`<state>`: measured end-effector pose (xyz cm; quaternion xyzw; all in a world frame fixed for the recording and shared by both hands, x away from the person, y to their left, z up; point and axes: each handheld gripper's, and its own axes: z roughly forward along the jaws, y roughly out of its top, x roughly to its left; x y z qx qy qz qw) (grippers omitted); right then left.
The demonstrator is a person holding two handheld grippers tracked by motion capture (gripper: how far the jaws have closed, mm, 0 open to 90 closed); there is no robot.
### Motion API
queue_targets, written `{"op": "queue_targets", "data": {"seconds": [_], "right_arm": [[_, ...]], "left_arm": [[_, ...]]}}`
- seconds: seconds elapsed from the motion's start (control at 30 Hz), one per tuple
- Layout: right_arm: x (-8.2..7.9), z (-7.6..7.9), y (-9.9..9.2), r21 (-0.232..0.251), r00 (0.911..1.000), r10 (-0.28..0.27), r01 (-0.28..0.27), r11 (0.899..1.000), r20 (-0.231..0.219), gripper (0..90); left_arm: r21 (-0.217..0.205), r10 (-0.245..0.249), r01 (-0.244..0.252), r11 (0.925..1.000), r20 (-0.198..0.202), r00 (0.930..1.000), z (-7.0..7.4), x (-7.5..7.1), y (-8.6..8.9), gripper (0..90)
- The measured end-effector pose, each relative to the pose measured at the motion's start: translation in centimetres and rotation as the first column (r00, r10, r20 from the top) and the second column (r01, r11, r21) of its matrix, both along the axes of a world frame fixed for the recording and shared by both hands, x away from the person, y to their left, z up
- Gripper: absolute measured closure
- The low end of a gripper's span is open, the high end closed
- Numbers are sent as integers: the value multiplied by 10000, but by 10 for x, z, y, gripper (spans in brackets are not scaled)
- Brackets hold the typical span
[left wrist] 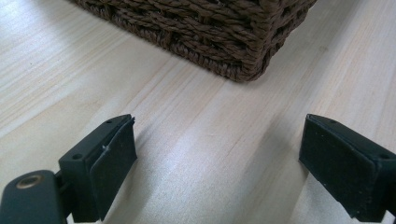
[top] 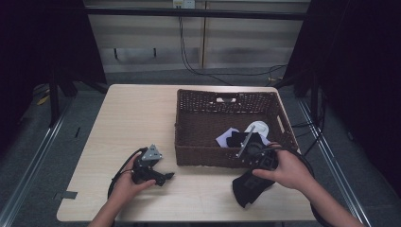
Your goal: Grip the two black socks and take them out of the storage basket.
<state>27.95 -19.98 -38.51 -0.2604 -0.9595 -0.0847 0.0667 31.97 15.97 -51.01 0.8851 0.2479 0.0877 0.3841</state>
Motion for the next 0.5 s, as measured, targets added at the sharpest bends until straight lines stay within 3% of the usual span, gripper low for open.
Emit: {"op": "queue_targets", "data": {"seconds": [0.3, 0.5], "right_arm": [[23, 54, -5, 227, 9983, -416, 407, 9989, 399, 402], [53, 71, -11, 138, 9902, -1123, 1116, 9937, 832, 353]], "left_arm": [[13, -11, 11, 10000, 31, 10000, 0, 0, 0, 101], [3, -13, 13, 10000, 18, 10000, 0, 0, 0, 102]]}}
